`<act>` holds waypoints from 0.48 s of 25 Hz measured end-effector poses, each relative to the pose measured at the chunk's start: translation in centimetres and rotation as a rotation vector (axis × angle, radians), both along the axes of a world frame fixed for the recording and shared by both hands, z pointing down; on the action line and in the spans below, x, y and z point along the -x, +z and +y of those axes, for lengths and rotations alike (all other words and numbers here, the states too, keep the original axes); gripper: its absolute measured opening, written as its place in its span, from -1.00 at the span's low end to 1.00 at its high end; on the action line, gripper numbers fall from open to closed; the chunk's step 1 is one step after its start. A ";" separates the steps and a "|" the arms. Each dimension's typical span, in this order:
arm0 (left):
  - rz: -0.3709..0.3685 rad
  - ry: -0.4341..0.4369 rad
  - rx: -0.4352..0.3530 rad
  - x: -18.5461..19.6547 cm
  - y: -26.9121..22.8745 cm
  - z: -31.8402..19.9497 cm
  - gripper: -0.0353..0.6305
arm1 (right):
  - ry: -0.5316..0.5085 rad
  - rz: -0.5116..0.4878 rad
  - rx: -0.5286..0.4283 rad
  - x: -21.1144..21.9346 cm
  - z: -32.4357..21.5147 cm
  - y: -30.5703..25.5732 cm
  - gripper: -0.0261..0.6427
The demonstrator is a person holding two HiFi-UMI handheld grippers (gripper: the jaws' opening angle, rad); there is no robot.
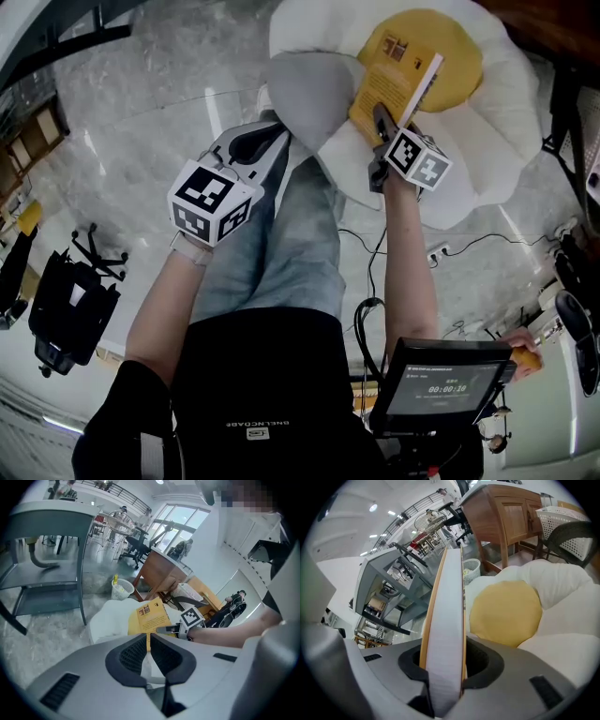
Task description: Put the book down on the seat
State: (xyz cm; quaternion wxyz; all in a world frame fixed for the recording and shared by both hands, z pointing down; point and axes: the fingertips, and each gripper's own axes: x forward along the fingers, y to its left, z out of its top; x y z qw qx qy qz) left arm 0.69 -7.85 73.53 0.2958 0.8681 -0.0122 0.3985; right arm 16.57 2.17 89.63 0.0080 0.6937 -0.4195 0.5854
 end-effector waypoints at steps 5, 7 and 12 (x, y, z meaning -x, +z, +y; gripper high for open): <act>-0.007 -0.010 0.009 0.3 0.9 -0.4 -0.85 | -0.029 0.001 0.024 -0.6 -0.7 1.1 -0.44; -0.006 -0.014 0.013 0.4 1.2 -0.5 -0.85 | -0.038 -0.008 0.024 -0.7 -1.1 1.6 -0.44; -0.013 -0.015 0.023 0.6 1.9 -0.4 -0.85 | -0.048 -0.041 0.035 -1.3 -1.8 2.7 -0.44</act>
